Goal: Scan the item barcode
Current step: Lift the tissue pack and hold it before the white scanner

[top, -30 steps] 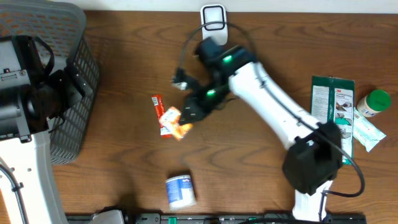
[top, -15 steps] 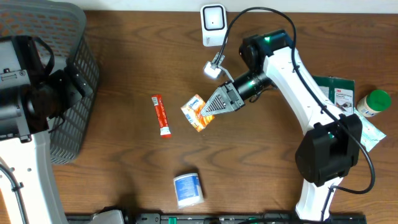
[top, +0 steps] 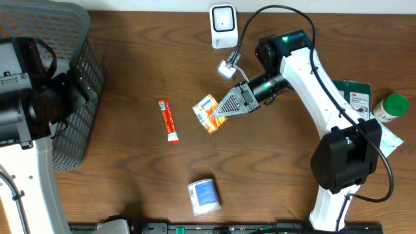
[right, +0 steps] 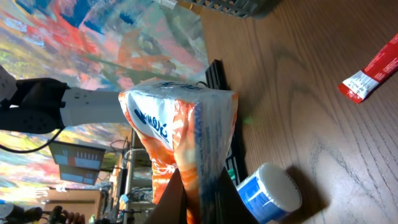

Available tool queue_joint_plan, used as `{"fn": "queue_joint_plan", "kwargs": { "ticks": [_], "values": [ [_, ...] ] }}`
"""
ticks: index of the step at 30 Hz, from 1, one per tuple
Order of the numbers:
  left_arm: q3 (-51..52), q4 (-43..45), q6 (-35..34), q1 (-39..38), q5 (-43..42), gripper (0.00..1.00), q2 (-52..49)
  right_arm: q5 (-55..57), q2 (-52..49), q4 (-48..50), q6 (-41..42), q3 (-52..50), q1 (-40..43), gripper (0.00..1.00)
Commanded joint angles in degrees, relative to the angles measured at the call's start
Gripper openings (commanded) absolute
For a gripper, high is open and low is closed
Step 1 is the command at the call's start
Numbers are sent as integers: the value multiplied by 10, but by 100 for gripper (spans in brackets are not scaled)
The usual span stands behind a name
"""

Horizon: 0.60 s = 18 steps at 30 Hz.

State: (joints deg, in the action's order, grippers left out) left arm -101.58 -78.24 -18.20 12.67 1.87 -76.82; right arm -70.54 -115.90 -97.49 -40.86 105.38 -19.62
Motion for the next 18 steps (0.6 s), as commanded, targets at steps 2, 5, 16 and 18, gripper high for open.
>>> {"fn": "queue_joint_plan", "kwargs": {
  "ticks": [2,5,16,18],
  "values": [
    [1,-2,3,2,1,98,0,-13,-1,0,-12,-1,5,1],
    [1,-2,3,2,1,98,0,-3,-1,4,-12,-1,7,1],
    [1,-2,3,2,1,98,0,449,-1,221,459,19,31,1],
    [1,-2,3,2,1,98,0,527,-1,223,484,40,25,1]
  ]
}}
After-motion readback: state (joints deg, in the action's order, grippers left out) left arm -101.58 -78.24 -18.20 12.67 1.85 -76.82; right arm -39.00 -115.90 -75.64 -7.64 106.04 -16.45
